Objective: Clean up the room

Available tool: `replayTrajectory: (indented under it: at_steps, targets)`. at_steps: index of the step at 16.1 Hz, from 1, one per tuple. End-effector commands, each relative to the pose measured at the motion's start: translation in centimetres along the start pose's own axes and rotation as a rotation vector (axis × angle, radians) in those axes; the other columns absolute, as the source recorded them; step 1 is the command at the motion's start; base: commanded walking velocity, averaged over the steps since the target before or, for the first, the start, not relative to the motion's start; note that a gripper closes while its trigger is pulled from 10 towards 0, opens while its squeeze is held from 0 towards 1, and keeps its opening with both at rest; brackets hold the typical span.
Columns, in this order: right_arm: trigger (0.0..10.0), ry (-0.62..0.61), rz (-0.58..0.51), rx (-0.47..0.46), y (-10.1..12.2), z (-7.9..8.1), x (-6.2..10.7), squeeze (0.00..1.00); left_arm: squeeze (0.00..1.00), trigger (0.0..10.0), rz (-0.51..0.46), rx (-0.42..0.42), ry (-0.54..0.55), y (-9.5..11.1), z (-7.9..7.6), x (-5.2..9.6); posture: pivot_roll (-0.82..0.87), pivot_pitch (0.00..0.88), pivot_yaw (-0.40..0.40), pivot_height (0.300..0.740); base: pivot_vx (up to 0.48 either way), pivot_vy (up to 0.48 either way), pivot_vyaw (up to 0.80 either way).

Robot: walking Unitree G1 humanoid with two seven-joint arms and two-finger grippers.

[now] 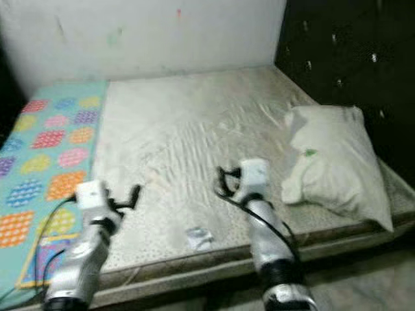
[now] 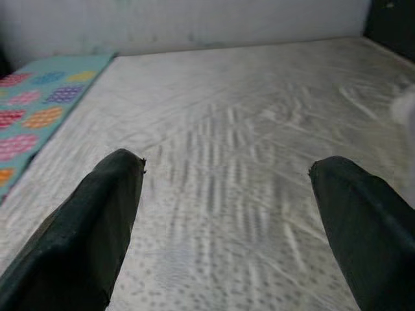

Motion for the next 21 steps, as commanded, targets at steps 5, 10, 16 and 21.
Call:
replayTrajectory:
  at_steps: [5, 10, 16, 21]
  targets:
    - [10.0, -0.002, -0.01, 0.064, 0.2, -0.6, 0.4, 0.0, 0.0, 10.0, 0.012, 0.004, -0.018, -0.1, -0.8, -0.1, -0.08, 0.0, 0.045, 0.74, 0.0, 0.0, 0.48]
    - [10.0, -0.009, 0.007, 0.031, -0.3, -0.6, 0.3, 0.0, 0.0, 10.0, 0.032, 0.017, -0.016, -0.5, -0.9, 0.1, -0.07, 0.0, 0.04, 0.74, 0.0, 0.0, 0.64]
    - [10.0, -0.014, 0.012, 0.022, -0.4, -0.7, 0.3, 0.0, 0.0, 10.0, 0.033, 0.032, -0.041, -0.4, -1.2, 0.0, -0.08, 0.0, 0.045, 0.74, 0.0, 0.0, 0.0]
    - [10.0, -0.019, 0.181, 0.023, -3.7, -0.9, 1.1, 0.0, 0.0, 10.0, 0.121, 0.03, -0.027, -2.0, -0.5, 0.8, -0.06, 0.0, 0.057, 0.74, 0.0, 0.0, 0.0]
Point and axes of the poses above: a point about 5 cm out from each wrist's last joint towards the gripper, its own x axis pointing back from the gripper into the wrist, its own y axis along the axis of the wrist's last joint, z = x × y, the point moved 4 cm from there along -x, pointing out of the wrist towards the gripper, and after that the axes turned 13 degrees about -x, right-handed, at the moved point
